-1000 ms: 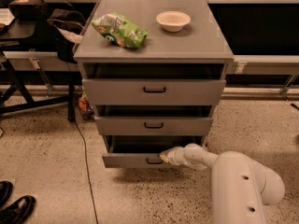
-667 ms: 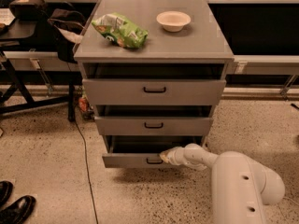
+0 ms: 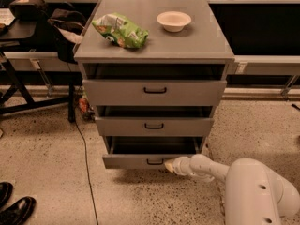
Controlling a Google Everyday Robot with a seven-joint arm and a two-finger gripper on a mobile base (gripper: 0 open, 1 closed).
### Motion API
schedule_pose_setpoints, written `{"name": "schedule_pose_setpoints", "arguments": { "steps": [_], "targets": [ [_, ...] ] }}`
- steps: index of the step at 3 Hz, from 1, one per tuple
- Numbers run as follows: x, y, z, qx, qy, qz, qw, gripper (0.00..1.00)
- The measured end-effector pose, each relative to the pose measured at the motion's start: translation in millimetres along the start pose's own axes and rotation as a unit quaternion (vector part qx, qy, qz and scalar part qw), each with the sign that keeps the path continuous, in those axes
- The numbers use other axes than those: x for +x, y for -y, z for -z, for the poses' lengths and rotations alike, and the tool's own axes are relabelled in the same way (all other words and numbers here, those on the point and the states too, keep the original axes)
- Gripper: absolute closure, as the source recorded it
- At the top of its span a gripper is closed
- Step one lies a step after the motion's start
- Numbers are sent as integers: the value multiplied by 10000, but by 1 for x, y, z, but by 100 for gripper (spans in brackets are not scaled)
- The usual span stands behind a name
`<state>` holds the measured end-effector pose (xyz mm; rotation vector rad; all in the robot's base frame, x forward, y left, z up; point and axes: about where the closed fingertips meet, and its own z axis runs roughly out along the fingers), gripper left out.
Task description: Close bottom drawer
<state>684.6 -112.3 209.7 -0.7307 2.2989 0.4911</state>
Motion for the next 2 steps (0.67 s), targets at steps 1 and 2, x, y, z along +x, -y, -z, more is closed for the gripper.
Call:
{"name": "schedule_pose_setpoints", "arguments": {
  "steps": [1,2],
  "targets": [
    [11,1,-1,40,-55,-110,9999,100],
    [9,8,-12,74,-86,-117,9999,100]
  ]
}}
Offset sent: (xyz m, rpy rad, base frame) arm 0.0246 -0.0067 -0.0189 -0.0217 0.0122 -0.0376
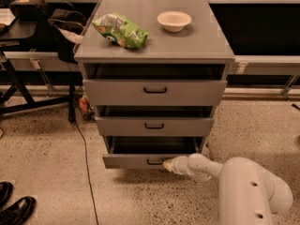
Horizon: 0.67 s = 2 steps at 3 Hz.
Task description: Close bottom drawer
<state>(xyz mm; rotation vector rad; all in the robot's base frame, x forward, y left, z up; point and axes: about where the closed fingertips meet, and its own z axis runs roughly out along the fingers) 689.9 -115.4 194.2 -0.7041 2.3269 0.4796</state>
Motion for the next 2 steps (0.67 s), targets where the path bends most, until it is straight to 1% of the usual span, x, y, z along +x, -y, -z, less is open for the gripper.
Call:
{"name": "schedule_pose_setpoints", "arguments": {
  "steps": [1,2],
  "targets": [
    [-10,7,-12,19,-6,44,10000,100],
    [-18,9,-15,38,17,98,9999,100]
  ]
}}
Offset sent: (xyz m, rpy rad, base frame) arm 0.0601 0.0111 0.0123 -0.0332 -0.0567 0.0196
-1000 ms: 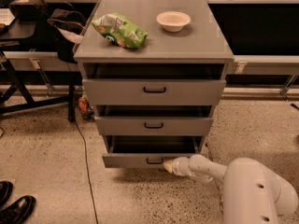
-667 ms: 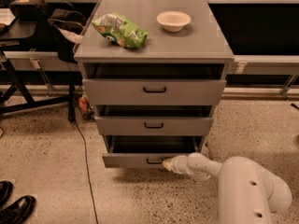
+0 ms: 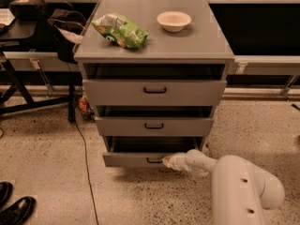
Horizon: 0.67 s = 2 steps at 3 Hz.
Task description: Close bottom drawer
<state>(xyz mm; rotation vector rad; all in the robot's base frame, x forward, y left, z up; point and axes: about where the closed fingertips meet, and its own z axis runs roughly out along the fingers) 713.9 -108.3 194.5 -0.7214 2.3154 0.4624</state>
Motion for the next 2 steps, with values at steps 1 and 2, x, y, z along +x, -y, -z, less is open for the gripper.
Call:
{"name": "schedule_pose_setpoints", "arguments": {
  "steps": [1,2],
  "targets": [
    [-9,4,-4,36,21,73,10000,100],
    [-19,8,-7,74,53,136,9999,100]
  ]
}}
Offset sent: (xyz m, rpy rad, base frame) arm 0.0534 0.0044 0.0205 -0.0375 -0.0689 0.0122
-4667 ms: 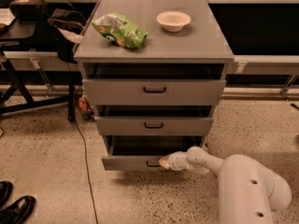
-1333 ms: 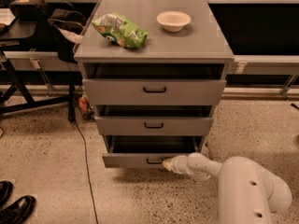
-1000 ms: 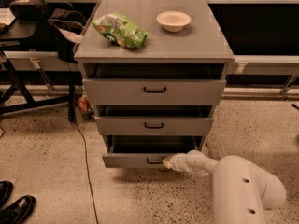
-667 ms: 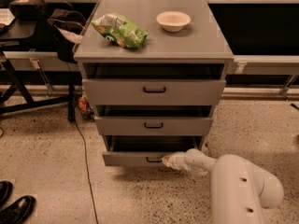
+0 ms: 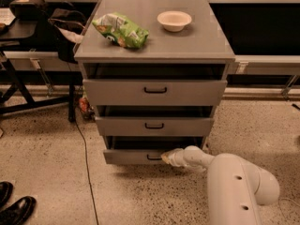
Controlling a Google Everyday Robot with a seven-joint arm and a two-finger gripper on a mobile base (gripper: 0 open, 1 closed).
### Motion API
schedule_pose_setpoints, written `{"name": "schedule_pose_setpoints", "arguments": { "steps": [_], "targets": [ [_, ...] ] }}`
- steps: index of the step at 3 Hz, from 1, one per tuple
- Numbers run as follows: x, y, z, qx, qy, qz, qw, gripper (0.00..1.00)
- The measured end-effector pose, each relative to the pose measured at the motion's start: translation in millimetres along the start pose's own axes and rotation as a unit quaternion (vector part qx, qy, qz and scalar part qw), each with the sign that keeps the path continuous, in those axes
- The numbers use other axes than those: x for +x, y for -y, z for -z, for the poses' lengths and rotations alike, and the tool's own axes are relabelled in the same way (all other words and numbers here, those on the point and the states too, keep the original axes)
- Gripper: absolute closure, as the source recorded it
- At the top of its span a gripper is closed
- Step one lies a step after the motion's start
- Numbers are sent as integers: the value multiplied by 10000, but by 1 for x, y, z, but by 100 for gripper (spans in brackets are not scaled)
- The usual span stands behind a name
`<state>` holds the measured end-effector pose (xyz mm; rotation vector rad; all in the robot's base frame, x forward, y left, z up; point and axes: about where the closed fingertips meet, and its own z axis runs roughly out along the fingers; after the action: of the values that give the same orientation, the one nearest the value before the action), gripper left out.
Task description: Close bottom drawer
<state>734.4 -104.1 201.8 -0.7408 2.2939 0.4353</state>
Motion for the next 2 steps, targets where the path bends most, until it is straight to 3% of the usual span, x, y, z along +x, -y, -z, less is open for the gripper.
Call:
{"name": "schedule_pose_setpoints", "arguments": {
  "steps": [1,2],
  "targets": [
    [0,0,0,0,0,0,10000,85],
    [0,0,0,0,0,0,10000,62]
  ]
}}
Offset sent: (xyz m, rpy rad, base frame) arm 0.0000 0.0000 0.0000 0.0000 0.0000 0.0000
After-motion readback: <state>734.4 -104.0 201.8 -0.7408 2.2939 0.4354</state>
